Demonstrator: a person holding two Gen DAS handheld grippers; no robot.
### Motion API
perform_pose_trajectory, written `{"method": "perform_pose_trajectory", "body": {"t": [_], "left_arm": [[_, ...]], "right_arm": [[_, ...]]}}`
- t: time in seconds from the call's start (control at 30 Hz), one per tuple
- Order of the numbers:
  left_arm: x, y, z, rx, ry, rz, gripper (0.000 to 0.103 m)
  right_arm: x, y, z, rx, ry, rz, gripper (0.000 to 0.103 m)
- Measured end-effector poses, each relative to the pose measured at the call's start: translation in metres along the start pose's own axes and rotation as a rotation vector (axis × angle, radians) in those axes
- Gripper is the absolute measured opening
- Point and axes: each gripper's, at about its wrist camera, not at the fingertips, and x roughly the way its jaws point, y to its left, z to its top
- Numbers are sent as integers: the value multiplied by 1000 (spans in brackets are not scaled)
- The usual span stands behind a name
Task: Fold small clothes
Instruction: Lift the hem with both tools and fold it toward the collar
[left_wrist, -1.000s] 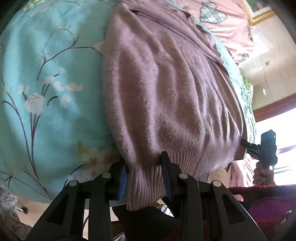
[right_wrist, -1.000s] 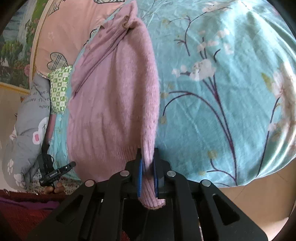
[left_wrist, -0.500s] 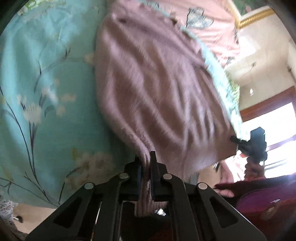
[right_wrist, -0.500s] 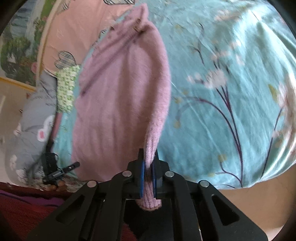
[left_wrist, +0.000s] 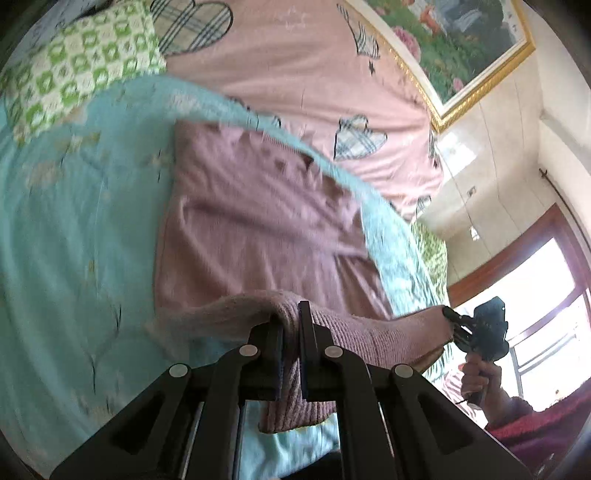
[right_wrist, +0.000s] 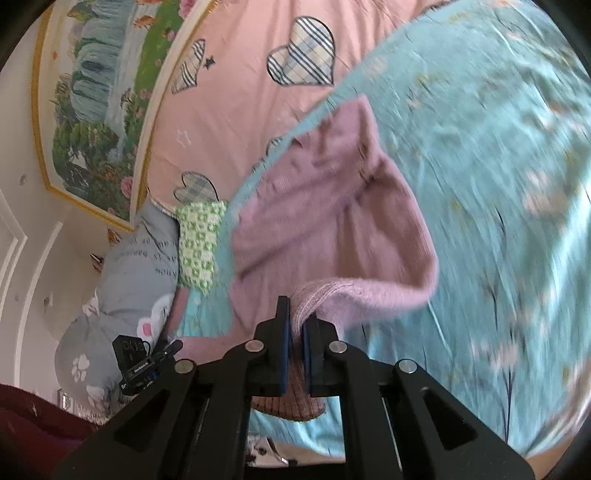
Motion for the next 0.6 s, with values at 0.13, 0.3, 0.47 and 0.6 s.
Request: {"method": "perform_pose_trajectory", "body": {"t": [0.13, 0.3, 0.47, 0.6], "left_arm": [[15, 6, 37, -2, -47, 8, 4], [47, 17, 81, -27, -87, 32, 4], [87, 30, 131, -32, -103, 70, 4], [117, 45, 160, -54, -99, 103, 4]], "right_arm": [[16, 4, 38, -18, -32, -7, 7], [49, 6, 82, -35, -55, -27, 7], [93, 6, 126, -59, -46, -61, 7], [129, -3, 161, -66, -33, -105, 7]]}}
